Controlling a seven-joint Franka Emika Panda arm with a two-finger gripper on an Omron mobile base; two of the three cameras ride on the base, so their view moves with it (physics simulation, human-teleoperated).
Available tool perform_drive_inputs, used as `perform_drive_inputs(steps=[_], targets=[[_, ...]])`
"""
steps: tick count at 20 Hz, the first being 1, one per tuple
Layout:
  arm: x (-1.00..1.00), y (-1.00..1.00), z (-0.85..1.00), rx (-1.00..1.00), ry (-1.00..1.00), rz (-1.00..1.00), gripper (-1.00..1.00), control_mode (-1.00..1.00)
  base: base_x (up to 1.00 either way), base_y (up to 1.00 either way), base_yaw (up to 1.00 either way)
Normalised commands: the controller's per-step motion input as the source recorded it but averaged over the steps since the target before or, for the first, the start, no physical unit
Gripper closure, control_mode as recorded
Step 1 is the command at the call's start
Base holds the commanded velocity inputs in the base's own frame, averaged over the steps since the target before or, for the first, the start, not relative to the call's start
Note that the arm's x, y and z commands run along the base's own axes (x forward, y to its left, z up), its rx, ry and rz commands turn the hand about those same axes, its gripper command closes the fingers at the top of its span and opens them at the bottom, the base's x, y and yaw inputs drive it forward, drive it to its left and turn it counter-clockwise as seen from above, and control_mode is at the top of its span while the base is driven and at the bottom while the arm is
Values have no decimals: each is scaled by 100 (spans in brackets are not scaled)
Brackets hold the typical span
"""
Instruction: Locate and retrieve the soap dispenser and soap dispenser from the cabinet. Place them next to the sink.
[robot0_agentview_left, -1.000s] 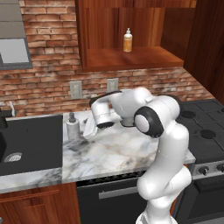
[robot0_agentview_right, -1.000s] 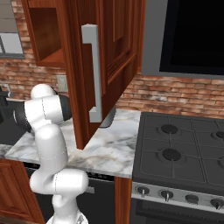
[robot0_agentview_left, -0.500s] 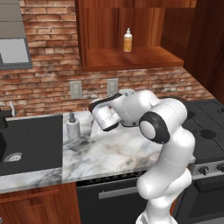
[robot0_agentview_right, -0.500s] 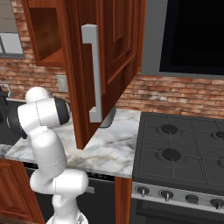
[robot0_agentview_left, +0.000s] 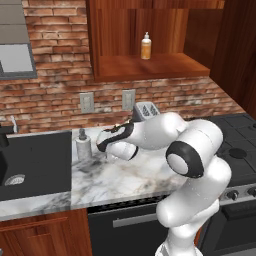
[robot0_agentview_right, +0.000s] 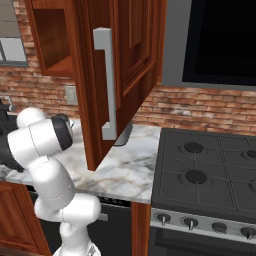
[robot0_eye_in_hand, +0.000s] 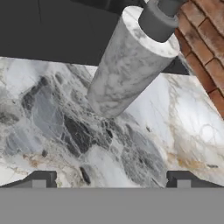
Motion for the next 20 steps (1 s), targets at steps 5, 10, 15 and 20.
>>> perform_drive_inputs(steps=[5, 10, 15, 20], targets=[[-23, -19, 43, -24, 0, -7, -100, -100, 0, 0, 0], [-10, -30, 56, -22, 0, -9, -100, -100, 0, 0, 0], [-5, -23, 64, -21, 0, -14, -100, -100, 0, 0, 0], [-17, -13, 24, -14, -1, -17, -100, -100, 0, 0, 0]])
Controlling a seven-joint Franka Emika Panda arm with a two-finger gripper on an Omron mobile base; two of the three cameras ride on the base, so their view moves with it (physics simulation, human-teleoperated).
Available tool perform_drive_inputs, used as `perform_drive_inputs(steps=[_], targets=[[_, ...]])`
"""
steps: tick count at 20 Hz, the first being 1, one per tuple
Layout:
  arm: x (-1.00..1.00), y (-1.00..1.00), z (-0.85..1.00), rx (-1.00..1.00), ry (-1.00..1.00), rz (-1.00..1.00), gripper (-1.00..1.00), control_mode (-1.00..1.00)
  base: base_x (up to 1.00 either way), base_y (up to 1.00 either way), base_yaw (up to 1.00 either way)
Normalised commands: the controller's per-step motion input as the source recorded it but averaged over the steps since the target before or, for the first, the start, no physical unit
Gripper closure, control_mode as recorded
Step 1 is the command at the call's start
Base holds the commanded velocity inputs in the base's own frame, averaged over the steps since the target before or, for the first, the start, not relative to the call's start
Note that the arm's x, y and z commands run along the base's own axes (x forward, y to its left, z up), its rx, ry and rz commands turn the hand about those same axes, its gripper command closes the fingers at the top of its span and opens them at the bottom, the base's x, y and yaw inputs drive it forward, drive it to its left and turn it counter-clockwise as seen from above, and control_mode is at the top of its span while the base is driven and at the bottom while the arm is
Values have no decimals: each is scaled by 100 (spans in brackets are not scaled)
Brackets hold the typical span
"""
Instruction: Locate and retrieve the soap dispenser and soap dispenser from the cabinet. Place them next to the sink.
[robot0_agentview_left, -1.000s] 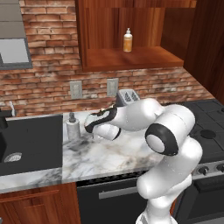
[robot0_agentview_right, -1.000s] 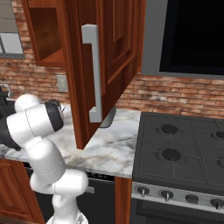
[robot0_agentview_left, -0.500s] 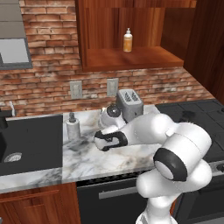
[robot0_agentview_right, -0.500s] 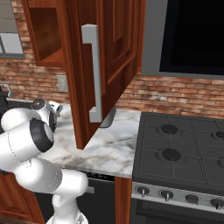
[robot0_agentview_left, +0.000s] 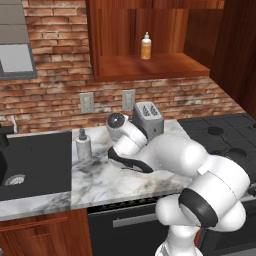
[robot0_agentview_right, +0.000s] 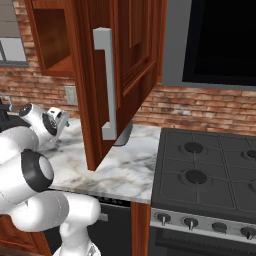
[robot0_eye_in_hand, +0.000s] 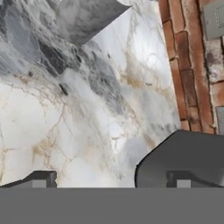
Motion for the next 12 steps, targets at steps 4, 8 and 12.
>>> perform_drive_inputs(steps=[4, 8, 12], targets=[[-48, -29, 0, -2, -6, -23, -100, -100, 0, 0, 0], [-40, -18, 2, -6, -4, -26, -100, -100, 0, 0, 0], [-7, -27, 32, 2, 2, -34, -100, -100, 0, 0, 0]])
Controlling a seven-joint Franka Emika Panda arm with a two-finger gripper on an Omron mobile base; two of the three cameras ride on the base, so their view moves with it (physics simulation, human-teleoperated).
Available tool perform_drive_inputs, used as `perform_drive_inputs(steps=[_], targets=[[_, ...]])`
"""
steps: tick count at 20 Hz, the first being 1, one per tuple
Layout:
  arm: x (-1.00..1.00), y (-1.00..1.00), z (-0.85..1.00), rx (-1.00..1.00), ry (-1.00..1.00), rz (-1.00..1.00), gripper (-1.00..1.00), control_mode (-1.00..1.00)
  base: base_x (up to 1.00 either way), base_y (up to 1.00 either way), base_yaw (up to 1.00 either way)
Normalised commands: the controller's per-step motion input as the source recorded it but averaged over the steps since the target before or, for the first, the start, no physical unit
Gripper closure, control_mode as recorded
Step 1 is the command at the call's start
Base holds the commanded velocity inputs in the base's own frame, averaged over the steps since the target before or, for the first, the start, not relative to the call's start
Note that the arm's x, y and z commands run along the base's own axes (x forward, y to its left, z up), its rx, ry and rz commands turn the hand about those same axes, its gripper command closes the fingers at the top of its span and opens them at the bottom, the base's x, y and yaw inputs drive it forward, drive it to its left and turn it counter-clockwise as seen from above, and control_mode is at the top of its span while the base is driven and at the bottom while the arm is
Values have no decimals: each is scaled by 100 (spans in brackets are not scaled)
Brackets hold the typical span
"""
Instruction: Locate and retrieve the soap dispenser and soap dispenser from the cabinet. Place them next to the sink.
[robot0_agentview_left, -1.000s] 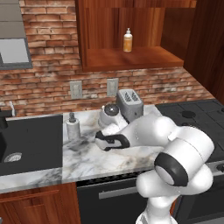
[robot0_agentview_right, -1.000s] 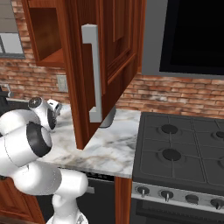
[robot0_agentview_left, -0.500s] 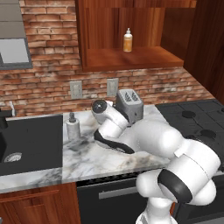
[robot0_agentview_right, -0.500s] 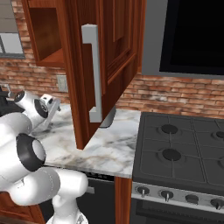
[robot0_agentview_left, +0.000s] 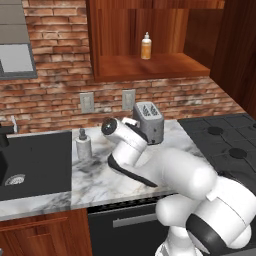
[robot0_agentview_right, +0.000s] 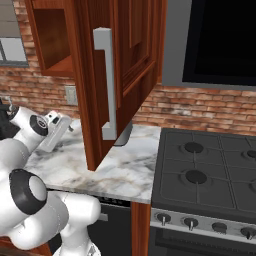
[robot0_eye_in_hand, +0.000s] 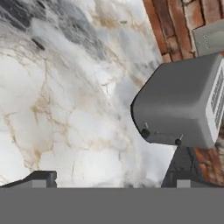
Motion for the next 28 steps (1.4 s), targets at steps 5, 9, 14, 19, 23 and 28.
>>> perform_drive_inputs(steps=[5, 9, 14, 19, 23, 28], targets=[[-13, -36, 50, 21, 8, -33, -100, -100, 0, 0, 0], [-27, -32, 30, 31, 2, -21, -100, -100, 0, 0, 0], [-19, -22, 14, 25, -9, -1, -100, -100, 0, 0, 0], [-43, -6, 11, 15, -20, -2, -100, -100, 0, 0, 0], [-18, -12, 24, 0, -10, -5, -100, -100, 0, 0, 0], [-15, -14, 21, 3, -12, -19, -100, -100, 0, 0, 0]])
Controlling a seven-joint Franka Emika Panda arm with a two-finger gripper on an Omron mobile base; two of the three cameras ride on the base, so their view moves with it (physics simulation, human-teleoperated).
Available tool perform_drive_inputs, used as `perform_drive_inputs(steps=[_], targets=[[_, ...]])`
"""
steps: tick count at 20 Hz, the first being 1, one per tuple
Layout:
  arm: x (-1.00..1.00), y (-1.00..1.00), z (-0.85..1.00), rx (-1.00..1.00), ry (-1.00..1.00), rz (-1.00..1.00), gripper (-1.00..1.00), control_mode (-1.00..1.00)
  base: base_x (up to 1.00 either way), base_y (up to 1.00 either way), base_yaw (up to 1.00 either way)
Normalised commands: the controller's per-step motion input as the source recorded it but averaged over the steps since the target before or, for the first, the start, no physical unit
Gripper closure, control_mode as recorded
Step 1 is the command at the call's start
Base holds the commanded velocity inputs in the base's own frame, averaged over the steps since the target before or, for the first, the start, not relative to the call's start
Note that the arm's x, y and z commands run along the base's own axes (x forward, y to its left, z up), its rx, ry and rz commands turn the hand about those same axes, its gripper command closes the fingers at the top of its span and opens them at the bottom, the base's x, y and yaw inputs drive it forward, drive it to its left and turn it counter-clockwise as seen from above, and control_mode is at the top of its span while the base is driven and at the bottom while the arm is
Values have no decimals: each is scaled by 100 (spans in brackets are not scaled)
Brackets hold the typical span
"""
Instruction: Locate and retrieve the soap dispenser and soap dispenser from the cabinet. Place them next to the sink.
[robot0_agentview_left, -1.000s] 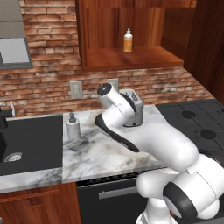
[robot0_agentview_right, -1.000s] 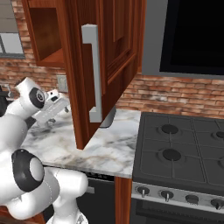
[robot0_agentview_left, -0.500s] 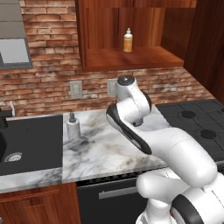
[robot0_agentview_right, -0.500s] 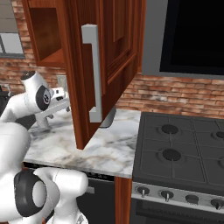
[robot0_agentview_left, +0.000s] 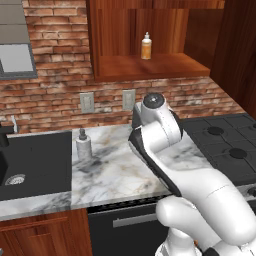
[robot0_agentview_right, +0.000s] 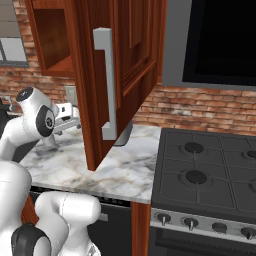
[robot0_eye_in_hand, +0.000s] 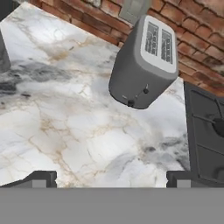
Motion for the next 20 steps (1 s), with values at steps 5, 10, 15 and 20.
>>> perform_drive_inputs(steps=[5, 10, 15, 20], targets=[[-16, 0, 38, 17, -18, -26, -100, -100, 0, 0, 0], [-17, 0, 41, 23, -17, -27, -100, -100, 0, 0, 0], [-19, -1, 35, 23, -19, -24, -100, -100, 0, 0, 0], [-7, -1, 24, 15, -5, 0, -100, -100, 0, 0, 0]])
